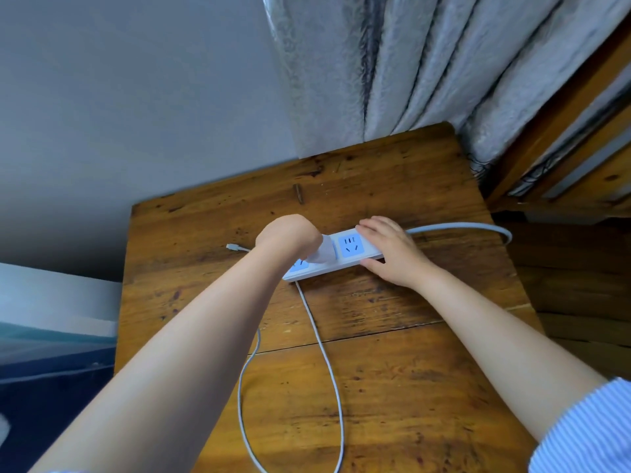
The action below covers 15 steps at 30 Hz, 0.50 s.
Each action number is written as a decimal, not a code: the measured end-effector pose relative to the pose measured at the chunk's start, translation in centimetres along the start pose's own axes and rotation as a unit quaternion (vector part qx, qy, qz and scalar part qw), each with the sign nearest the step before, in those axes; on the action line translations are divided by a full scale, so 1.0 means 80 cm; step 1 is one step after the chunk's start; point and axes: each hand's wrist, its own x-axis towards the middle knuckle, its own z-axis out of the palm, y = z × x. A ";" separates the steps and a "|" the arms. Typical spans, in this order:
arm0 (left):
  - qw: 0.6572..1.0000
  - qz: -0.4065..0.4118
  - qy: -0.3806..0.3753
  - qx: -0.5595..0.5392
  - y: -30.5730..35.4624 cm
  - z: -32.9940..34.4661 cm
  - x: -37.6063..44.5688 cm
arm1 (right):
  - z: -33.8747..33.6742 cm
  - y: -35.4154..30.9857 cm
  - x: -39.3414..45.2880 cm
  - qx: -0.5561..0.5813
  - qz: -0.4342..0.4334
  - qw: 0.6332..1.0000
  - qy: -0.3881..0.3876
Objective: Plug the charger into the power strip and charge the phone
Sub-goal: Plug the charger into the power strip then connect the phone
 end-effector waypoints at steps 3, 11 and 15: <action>1.000 0.013 0.012 0.021 0.016 -0.003 -0.006 | -0.009 0.003 -0.001 0.039 -0.001 0.999 -0.023; 0.999 0.035 0.029 0.008 0.028 0.001 -0.012 | -0.029 0.018 -0.002 0.089 0.035 0.995 -0.029; 0.997 0.054 0.047 0.037 0.031 0.007 -0.022 | -0.031 0.019 0.000 0.106 0.045 0.993 -0.032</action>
